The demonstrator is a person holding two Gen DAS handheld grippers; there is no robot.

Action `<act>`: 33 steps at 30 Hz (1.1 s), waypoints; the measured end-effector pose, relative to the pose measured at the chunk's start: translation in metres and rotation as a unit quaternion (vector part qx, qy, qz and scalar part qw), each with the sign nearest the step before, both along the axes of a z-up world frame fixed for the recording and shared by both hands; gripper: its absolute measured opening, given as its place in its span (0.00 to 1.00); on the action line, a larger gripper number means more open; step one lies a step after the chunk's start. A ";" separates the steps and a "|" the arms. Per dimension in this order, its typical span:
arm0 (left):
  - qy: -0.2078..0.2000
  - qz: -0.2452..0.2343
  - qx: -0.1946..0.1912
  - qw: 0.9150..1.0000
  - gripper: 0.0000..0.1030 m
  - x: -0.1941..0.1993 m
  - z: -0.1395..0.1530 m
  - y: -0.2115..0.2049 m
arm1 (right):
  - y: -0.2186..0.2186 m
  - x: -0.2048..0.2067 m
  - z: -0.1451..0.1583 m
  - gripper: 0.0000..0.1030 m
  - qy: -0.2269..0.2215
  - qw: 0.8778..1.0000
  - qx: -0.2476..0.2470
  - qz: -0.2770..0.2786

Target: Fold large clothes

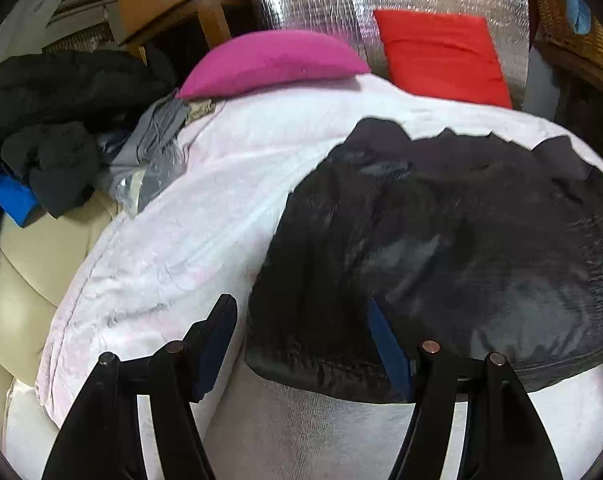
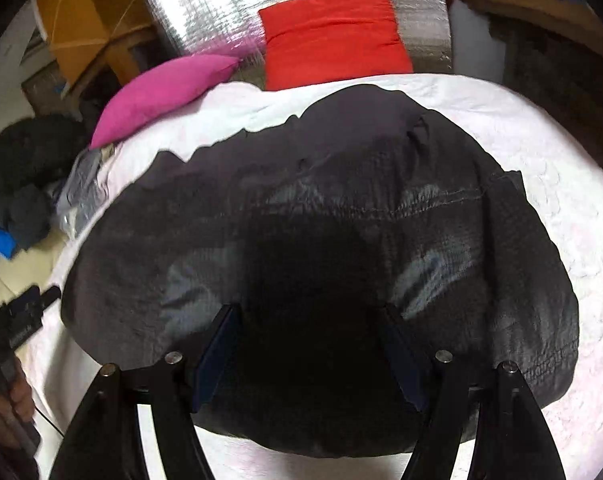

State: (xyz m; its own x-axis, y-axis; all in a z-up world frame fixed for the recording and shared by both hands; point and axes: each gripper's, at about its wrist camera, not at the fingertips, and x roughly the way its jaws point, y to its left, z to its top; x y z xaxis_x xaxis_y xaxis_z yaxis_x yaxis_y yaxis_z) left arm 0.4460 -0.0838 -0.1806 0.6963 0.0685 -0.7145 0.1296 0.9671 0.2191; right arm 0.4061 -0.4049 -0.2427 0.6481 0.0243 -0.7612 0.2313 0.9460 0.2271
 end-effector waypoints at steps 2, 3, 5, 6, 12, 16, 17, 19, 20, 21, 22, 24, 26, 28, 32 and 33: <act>0.008 0.003 0.001 1.000 0.66 0.002 -0.008 0.000 | 0.003 -0.002 -0.003 0.73 0.008 1.000 -0.010 0.007; 0.010 0.004 0.001 1.000 0.66 0.003 -0.012 0.001 | 0.003 -0.004 -0.004 0.73 0.010 1.000 -0.010 0.008; 0.010 0.006 0.003 1.000 0.66 0.003 -0.017 0.002 | 0.002 -0.007 -0.006 0.73 0.013 1.000 -0.004 0.008; 0.009 0.006 0.004 1.000 0.67 0.003 -0.019 0.002 | 0.002 -0.008 -0.007 0.73 0.015 1.000 -0.002 0.008; 0.014 0.003 0.016 1.000 0.67 0.004 -0.019 0.000 | 0.000 0.002 -0.002 0.73 0.042 0.999 0.007 0.010; 0.006 0.000 0.019 1.000 0.66 0.001 -0.012 0.001 | -0.010 -0.001 0.018 0.73 0.017 0.999 0.037 0.002; 0.003 -0.001 0.019 1.000 0.66 0.001 -0.010 0.001 | -0.013 -0.003 0.024 0.73 0.005 0.999 0.039 -0.005; -0.002 0.001 0.022 1.000 0.66 0.001 -0.008 0.002 | -0.021 -0.004 0.035 0.73 -0.016 0.999 0.032 -0.020; -0.003 0.003 0.023 1.000 0.66 0.002 -0.008 0.001 | -0.024 -0.004 0.036 0.73 -0.020 0.999 0.030 -0.026; -0.001 0.002 0.024 1.000 0.66 0.004 -0.010 0.001 | -0.029 -0.002 0.036 0.73 -0.021 0.999 0.028 -0.035; 0.002 0.002 0.027 1.000 0.66 0.005 -0.012 0.000 | -0.035 0.000 0.032 0.73 -0.016 0.999 0.030 -0.043; 0.010 0.001 0.039 0.999 0.67 0.009 -0.019 -0.002 | -0.045 0.008 0.013 0.73 0.015 0.998 0.042 -0.052; 0.012 -0.004 0.053 0.999 0.67 0.010 -0.022 -0.006 | -0.050 0.010 0.001 0.73 0.016 0.997 0.058 -0.048; 0.015 -0.008 0.058 0.998 0.66 0.011 -0.018 -0.007 | -0.049 0.006 0.006 0.73 0.010 0.997 0.059 -0.048; 0.019 -0.019 0.026 0.999 0.66 0.018 0.004 -0.005 | -0.055 -0.015 0.011 0.73 -0.038 0.992 0.106 -0.052; 0.013 -0.024 0.027 0.999 0.66 0.023 0.014 -0.009 | -0.058 -0.018 0.011 0.73 -0.047 0.991 0.112 -0.054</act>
State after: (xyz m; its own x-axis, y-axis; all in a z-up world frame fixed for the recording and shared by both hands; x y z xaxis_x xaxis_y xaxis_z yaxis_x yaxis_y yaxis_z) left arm 0.4688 -0.0933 -0.1670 0.6803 0.0739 -0.7292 0.1826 0.9464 0.2663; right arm 0.3877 -0.4625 -0.2316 0.7237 0.1123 -0.6809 0.2971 0.8398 0.4543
